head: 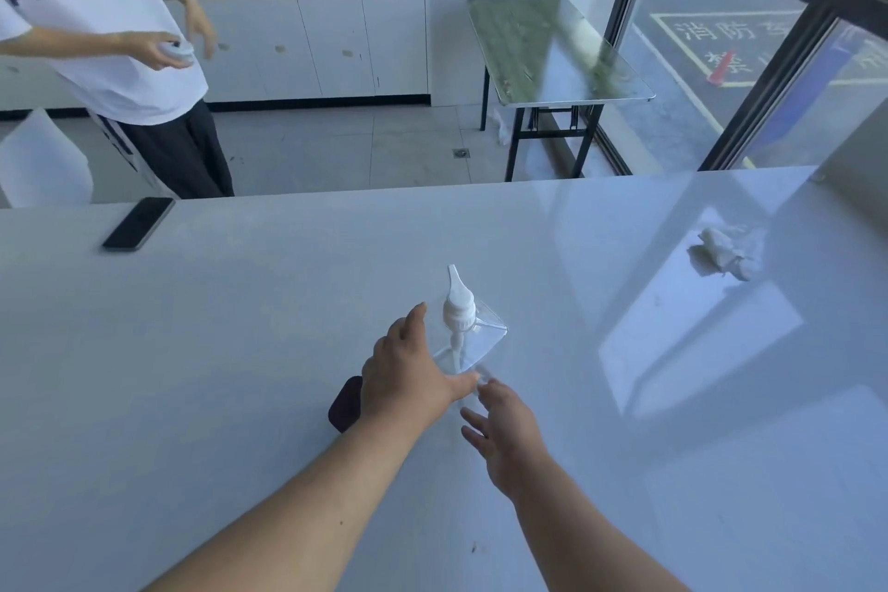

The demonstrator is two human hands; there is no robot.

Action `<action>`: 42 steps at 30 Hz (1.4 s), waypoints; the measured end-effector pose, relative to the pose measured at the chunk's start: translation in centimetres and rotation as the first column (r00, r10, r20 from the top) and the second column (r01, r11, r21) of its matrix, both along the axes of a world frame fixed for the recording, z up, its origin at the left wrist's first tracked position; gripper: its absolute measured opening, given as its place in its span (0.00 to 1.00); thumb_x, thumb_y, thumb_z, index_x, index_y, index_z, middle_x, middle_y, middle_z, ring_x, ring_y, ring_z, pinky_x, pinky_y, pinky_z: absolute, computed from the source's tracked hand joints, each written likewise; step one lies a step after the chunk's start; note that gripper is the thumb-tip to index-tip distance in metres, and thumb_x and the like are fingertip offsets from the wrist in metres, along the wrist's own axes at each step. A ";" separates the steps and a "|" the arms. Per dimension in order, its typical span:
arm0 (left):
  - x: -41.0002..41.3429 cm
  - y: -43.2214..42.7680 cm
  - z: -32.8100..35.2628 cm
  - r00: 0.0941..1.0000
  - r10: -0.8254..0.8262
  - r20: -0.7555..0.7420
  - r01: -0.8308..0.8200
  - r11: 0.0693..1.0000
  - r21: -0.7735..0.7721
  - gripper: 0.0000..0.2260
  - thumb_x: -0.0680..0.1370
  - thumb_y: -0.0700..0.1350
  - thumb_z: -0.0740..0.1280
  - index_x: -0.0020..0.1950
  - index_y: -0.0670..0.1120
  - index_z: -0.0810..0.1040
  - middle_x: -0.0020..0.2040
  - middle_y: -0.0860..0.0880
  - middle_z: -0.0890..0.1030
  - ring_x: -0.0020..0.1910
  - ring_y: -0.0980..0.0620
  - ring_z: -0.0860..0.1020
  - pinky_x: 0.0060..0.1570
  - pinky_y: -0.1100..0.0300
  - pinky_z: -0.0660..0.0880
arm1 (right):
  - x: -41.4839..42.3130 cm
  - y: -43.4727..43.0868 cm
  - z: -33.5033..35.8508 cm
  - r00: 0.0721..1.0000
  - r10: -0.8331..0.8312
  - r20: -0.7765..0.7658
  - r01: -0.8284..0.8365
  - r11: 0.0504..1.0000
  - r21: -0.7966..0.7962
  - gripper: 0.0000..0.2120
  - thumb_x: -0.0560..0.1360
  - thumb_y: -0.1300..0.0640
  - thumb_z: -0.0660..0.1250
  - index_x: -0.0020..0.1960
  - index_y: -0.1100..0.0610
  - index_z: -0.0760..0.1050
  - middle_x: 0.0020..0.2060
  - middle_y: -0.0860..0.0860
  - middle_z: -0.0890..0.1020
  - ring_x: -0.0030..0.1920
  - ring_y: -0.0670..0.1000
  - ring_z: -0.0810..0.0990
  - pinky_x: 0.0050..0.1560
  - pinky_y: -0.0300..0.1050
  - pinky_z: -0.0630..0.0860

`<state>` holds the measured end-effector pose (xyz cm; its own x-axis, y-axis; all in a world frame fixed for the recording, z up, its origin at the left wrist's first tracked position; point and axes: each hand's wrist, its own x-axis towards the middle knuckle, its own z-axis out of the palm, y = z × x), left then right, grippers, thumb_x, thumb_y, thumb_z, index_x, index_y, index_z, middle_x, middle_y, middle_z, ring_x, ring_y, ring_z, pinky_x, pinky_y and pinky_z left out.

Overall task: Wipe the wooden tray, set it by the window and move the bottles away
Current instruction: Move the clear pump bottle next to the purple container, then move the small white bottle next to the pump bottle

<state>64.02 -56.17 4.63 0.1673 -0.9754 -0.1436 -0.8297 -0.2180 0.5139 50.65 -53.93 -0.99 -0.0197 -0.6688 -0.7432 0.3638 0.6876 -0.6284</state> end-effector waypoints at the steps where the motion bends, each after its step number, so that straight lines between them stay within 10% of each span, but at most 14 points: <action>1: -0.1 0.1 -0.1 1.000 0.001 0.004 -0.001 1.000 -0.009 0.54 0.64 0.69 0.76 0.82 0.52 0.53 0.79 0.50 0.64 0.75 0.47 0.65 0.68 0.49 0.68 | 0.0 0.0 -0.2 1.000 0.001 0.001 -0.001 1.000 0.000 0.25 0.83 0.56 0.61 0.79 0.53 0.65 0.68 0.49 0.74 0.63 0.57 0.80 0.65 0.54 0.77; 7: 0.0 1.5 0.1 1.000 0.012 0.025 -0.009 0.994 -0.107 0.58 0.62 0.74 0.71 0.83 0.48 0.53 0.82 0.45 0.59 0.78 0.44 0.61 0.73 0.46 0.64 | -1.0 0.6 -0.2 0.998 0.047 -0.037 -0.048 0.999 -0.019 0.26 0.82 0.55 0.62 0.80 0.51 0.63 0.68 0.48 0.73 0.61 0.56 0.81 0.67 0.56 0.77; 12: -0.9 5.7 -0.9 0.999 0.001 0.043 0.020 0.866 -0.500 0.21 0.69 0.54 0.79 0.57 0.47 0.79 0.49 0.52 0.79 0.44 0.50 0.77 0.41 0.55 0.74 | -4.7 2.2 1.2 0.953 0.119 -0.280 -0.148 0.985 -0.086 0.19 0.80 0.54 0.64 0.70 0.53 0.73 0.55 0.48 0.80 0.53 0.53 0.83 0.56 0.51 0.82; 16: -5.8 8.3 -1.7 0.985 -0.170 -0.037 0.156 0.959 -0.237 0.08 0.74 0.55 0.74 0.48 0.57 0.77 0.40 0.60 0.77 0.37 0.60 0.75 0.37 0.61 0.70 | -10.9 6.1 2.3 0.806 0.116 -0.581 -0.247 0.957 -0.152 0.14 0.79 0.49 0.64 0.63 0.49 0.78 0.53 0.44 0.83 0.47 0.43 0.81 0.41 0.41 0.76; 22: -19.5 10.9 -2.3 0.888 -0.459 -0.019 0.459 0.886 0.069 0.21 0.75 0.61 0.68 0.66 0.58 0.75 0.64 0.60 0.76 0.67 0.56 0.71 0.61 0.56 0.73 | -25.5 15.6 2.6 0.533 0.014 -0.846 -0.220 0.968 -0.122 0.22 0.77 0.39 0.64 0.67 0.46 0.77 0.62 0.41 0.78 0.63 0.45 0.76 0.60 0.44 0.74; 31: -50.0 25.8 -0.3 0.501 -0.865 -0.044 0.861 0.492 0.131 0.29 0.74 0.65 0.67 0.73 0.57 0.70 0.71 0.59 0.73 0.72 0.54 0.67 0.66 0.54 0.70 | -49.2 42.3 3.1 0.354 -0.172 -0.919 0.254 0.964 -0.082 0.26 0.76 0.35 0.61 0.71 0.44 0.72 0.68 0.38 0.74 0.72 0.42 0.66 0.67 0.45 0.70; 42: -78.2 55.9 1.9 0.038 -0.992 -0.119 0.998 0.031 0.063 0.37 0.71 0.65 0.72 0.77 0.55 0.65 0.75 0.56 0.69 0.74 0.53 0.67 0.64 0.51 0.72 | -63.6 76.0 2.1 0.238 -0.404 -0.883 0.771 0.631 -0.081 0.23 0.78 0.40 0.64 0.70 0.48 0.73 0.66 0.43 0.76 0.69 0.45 0.70 0.59 0.41 0.71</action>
<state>-14.14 -0.24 6.56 -0.9582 -0.1788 -0.2233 -0.2792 0.7545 0.5940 -12.97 22.05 1.10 -0.9592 0.0777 -0.2718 0.2460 0.7030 -0.6673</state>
